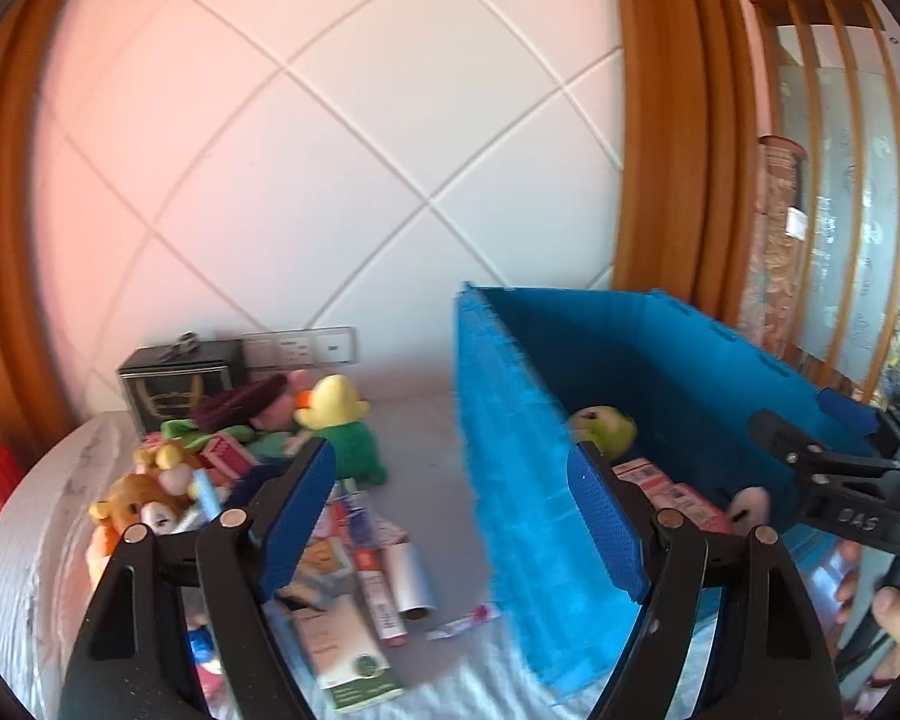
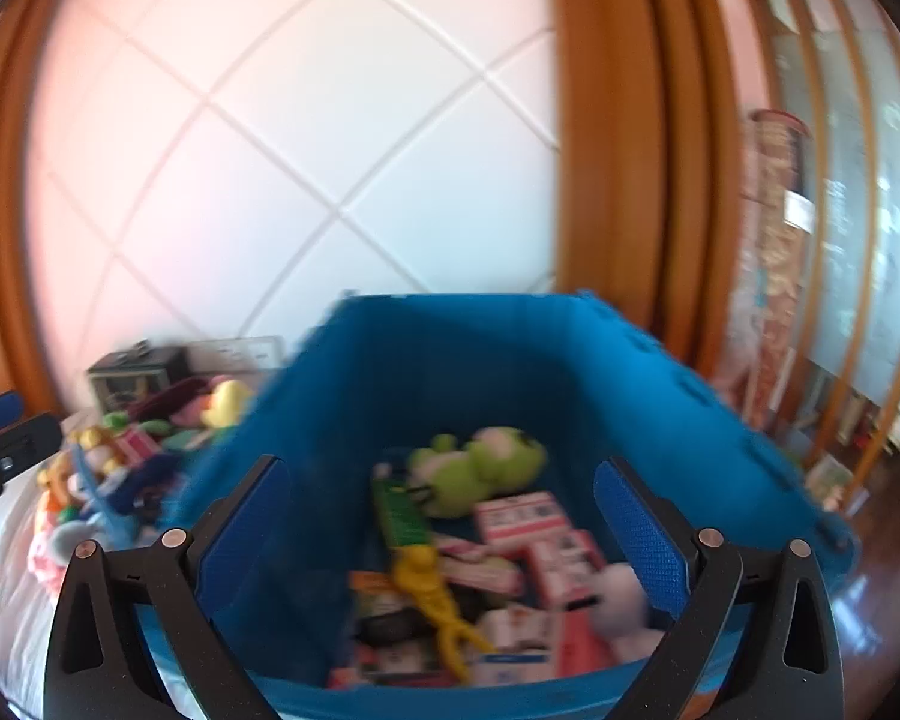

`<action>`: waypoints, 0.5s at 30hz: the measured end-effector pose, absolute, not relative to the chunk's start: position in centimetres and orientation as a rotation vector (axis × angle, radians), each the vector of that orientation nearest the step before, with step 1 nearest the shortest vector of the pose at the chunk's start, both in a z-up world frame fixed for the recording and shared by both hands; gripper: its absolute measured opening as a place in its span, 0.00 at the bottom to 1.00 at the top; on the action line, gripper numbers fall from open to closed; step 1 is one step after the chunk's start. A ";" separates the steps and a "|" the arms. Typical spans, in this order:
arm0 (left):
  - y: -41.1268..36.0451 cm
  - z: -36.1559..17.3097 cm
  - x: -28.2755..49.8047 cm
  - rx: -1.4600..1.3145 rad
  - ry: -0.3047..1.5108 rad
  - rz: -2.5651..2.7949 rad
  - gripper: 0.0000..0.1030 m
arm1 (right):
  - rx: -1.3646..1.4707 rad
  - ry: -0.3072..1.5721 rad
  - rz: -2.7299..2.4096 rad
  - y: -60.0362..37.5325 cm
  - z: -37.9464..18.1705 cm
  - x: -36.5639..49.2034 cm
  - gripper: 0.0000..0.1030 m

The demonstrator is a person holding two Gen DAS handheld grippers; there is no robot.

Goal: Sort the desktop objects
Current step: 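Move both tools back over the toy pile on the bed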

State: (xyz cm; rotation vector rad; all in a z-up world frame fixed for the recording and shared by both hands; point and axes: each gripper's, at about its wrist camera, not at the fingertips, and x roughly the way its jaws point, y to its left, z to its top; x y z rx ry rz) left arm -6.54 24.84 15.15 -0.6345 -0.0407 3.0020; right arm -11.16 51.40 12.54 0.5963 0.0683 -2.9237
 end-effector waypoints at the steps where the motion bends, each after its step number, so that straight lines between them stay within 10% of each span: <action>1: 23.6 14.7 -6.4 -0.643 -0.041 3.014 0.77 | 0.591 0.082 -2.903 50.2 12.5 -10.9 1.00; 15: 4.0 3.3 -5.1 -1.063 -0.124 3.173 0.77 | 0.567 0.205 -2.666 34.7 10.2 -7.5 1.00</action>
